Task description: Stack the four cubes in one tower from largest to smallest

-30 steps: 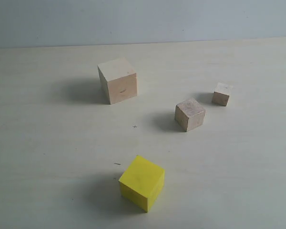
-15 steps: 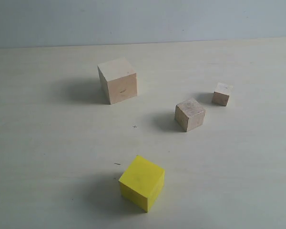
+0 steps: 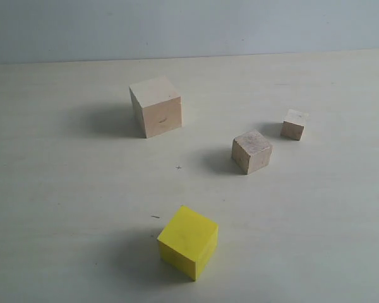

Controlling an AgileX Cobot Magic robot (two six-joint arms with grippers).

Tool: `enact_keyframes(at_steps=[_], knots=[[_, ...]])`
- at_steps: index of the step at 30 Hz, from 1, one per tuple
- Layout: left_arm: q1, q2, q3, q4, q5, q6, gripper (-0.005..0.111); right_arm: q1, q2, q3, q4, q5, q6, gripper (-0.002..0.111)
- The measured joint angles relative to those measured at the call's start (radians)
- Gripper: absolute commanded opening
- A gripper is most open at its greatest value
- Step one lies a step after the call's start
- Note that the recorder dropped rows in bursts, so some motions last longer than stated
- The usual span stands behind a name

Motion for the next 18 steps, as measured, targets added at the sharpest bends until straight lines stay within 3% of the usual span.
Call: enact_keyframes(at_steps=[2, 6, 18], knots=[[-0.047, 0.137, -0.006, 0.005, 0.048, -0.038, 0.0, 0.0, 0.0, 0.0, 0.0, 0.0, 0.0, 0.0], [-0.069, 0.31, -0.006, 0.005, 0.081, -0.199, 0.0, 0.0, 0.0, 0.0, 0.0, 0.0, 0.0, 0.0], [-0.07, 0.33, -0.006, 0.003, -0.092, -0.254, 0.0, 0.0, 0.0, 0.0, 0.0, 0.0, 0.0, 0.0]])
